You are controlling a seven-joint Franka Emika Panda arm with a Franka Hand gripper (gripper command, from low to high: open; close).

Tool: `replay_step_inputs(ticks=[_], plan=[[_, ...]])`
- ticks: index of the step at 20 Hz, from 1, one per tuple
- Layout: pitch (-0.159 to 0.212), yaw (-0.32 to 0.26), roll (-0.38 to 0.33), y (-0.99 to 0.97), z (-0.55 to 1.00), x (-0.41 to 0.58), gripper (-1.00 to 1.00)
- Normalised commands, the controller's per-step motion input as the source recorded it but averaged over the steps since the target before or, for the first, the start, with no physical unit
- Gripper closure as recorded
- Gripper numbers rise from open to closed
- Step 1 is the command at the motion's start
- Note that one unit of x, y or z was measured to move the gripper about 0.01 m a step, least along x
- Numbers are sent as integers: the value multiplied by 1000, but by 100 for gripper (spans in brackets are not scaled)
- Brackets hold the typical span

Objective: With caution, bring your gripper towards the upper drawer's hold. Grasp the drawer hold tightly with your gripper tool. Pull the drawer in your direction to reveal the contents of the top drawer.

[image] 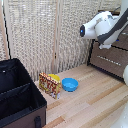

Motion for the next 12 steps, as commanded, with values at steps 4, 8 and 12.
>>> replay_step_inputs(ticks=[4, 8, 12], plan=[[0, -63, -19, -89, 1, -58, 100], [0, -20, 0, -186, 0, 1, 100], [0, -48, -12, -37, 4, 0, 100]])
